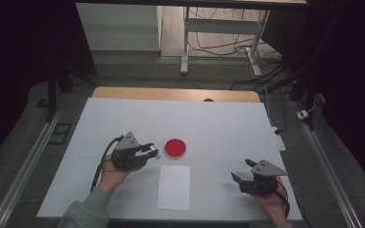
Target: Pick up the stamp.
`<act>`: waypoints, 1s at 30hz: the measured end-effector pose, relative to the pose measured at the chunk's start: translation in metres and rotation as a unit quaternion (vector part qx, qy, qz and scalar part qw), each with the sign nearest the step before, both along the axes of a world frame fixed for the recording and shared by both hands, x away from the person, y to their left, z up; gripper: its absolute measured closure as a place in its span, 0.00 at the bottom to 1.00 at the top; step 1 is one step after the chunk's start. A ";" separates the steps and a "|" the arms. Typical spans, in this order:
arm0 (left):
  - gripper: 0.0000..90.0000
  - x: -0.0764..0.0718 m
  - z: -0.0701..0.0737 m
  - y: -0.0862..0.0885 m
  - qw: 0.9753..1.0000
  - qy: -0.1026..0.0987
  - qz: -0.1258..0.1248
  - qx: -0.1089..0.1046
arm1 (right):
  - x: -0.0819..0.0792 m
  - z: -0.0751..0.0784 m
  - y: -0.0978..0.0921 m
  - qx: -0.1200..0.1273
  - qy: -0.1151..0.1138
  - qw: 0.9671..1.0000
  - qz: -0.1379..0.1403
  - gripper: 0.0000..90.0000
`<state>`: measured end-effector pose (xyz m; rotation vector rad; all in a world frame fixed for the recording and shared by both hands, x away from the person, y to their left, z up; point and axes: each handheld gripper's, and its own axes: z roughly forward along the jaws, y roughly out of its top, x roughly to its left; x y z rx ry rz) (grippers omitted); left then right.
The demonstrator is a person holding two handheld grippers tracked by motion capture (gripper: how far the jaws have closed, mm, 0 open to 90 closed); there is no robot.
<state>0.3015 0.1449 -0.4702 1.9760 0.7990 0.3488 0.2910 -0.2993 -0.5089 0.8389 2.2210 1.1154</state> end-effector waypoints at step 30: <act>0.75 -0.012 0.009 -0.020 0.998 0.003 -0.050 -0.027 | 0.000 0.000 0.001 -0.001 -0.002 1.000 0.000 0.27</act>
